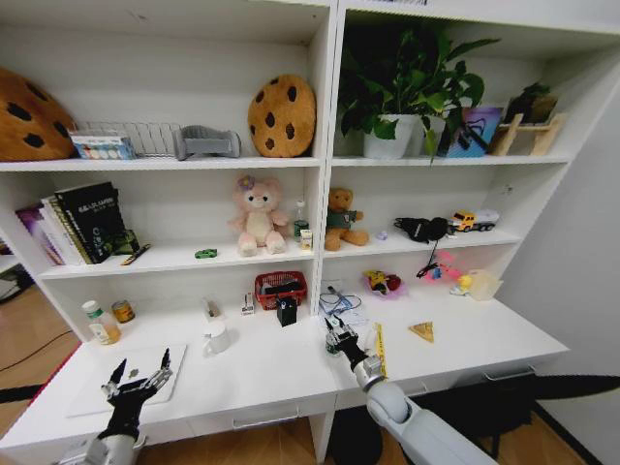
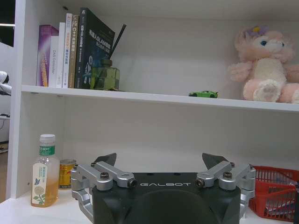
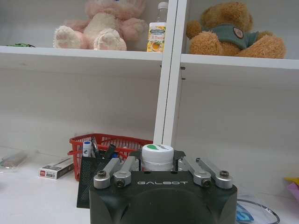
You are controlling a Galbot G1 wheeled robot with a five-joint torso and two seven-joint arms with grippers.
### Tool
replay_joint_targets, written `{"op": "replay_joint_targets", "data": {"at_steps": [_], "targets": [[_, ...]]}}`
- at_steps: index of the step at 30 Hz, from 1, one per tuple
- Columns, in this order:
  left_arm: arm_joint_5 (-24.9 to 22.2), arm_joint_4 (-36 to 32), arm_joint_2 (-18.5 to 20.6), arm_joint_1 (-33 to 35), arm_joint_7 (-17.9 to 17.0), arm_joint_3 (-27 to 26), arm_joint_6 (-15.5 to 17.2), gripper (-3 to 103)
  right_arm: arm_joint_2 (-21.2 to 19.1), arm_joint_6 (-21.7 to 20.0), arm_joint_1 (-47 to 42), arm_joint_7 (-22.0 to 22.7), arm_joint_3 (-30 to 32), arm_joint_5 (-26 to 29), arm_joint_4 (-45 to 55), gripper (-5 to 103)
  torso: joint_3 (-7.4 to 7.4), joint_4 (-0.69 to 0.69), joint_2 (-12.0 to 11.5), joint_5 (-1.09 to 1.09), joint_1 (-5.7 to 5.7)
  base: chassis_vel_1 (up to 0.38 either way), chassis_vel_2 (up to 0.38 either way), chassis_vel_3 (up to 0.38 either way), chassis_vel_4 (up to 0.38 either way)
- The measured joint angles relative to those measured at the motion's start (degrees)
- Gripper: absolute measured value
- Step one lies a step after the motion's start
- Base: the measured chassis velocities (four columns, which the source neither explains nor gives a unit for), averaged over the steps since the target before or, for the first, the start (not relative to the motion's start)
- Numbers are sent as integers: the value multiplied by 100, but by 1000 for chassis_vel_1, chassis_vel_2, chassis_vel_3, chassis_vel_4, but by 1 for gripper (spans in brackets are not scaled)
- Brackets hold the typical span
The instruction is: Organize the objects on the table.
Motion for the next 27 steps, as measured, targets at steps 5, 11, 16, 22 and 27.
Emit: {"op": "replay_joint_targets", "data": {"at_steps": [5,11,16,22,27], "targets": [[0,-21,19,7,-6,-3,9,100,-48,7,-63,-2,69,29,139,31,0,0,0,0,0,0,0,0,0],[1,-57,25,17,-17,-4,22,100,-154,11,-263,-1,255,54,458,31,0,1,0,0,0,0,0,0,0],[11,-66,38,17,-23,5,26,100,-323,90,-793,-99,600,-3,987,31,0,1,0,0,0,0,0,0,0],[38,-76,36,11,-29,36,31,100,-434,184,-1648,-144,1120,-292,1470,31,-1,-1,0,0,0,0,0,0,0],[42,-125,36,6,-39,44,37,100,-427,289,-2241,-127,1454,-682,1694,31,-1,0,1,0,0,0,0,0,0]]}}
